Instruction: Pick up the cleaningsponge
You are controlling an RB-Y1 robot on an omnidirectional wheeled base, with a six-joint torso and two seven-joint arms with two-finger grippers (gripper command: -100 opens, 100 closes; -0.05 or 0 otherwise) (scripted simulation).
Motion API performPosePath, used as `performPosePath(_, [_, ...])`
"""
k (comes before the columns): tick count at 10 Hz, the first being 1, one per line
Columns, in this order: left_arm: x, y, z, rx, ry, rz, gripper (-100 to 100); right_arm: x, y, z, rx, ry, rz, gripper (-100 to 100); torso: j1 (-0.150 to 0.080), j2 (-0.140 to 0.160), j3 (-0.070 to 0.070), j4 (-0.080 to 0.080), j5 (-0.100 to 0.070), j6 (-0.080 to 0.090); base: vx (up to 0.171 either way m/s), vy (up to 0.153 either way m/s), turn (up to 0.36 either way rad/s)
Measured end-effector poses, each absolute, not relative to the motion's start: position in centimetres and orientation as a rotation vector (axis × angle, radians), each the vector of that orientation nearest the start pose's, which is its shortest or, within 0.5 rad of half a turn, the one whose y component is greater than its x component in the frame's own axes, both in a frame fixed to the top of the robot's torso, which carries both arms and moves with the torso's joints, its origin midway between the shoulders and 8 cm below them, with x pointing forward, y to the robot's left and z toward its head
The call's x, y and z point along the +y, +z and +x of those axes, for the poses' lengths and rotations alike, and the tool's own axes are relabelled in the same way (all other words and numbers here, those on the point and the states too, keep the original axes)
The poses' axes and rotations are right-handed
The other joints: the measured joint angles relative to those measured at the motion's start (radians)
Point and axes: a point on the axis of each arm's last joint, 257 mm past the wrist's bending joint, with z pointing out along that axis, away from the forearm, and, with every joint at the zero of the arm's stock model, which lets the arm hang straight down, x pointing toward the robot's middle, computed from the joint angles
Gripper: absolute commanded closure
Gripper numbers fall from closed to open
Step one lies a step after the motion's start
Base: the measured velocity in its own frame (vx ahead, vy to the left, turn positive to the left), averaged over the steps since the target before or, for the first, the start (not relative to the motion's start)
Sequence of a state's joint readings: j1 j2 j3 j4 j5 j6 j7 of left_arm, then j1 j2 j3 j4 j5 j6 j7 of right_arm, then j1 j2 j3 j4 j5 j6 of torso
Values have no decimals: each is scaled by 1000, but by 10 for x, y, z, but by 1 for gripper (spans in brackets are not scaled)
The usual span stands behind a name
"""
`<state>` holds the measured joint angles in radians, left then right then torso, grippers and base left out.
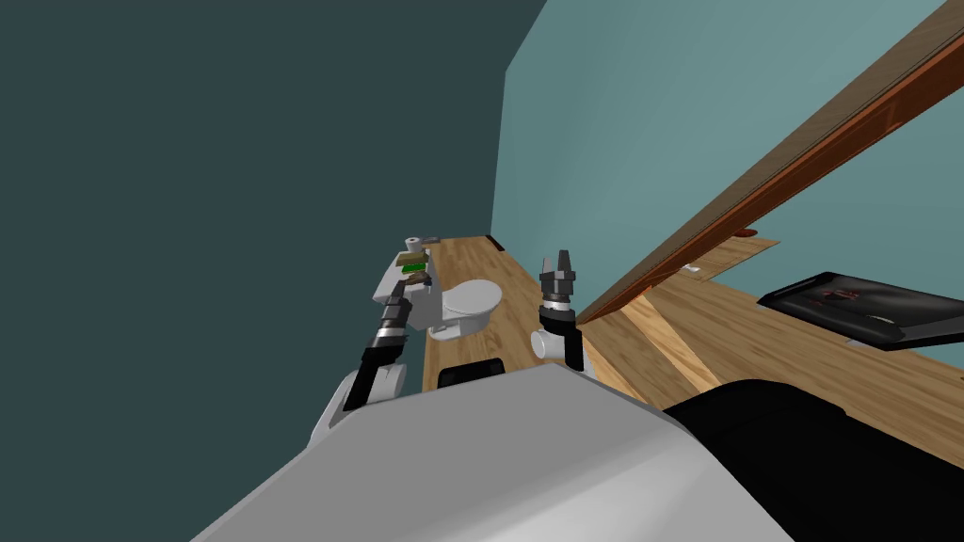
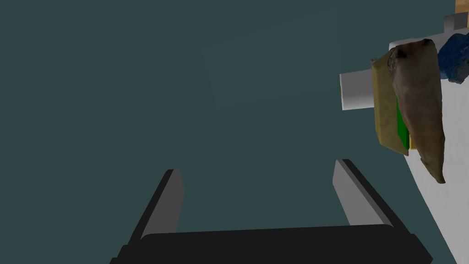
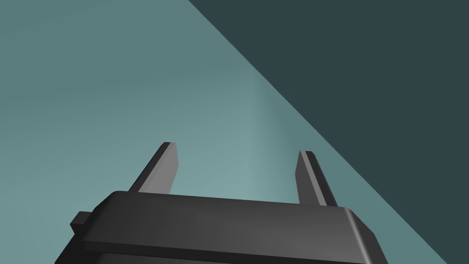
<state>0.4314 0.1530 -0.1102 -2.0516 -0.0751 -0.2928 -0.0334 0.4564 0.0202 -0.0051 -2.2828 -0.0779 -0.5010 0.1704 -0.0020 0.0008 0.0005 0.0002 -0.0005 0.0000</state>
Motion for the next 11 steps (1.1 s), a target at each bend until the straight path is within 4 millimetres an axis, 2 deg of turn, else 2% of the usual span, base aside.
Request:
performPosePath(7, [230, -171, 431, 1210, -1144, -899, -100, -287, 40, 344, 560, 1212, 626, 0, 0, -3, -2, -1, 0, 0, 18, -28, 5])
performPosePath(11, [242, -203, 437, 1268, -1077, -970, -100, -287, 40, 344, 560, 1211, 626, 0, -1, -8, -5, -2, 0, 0, 91, -43, -13])
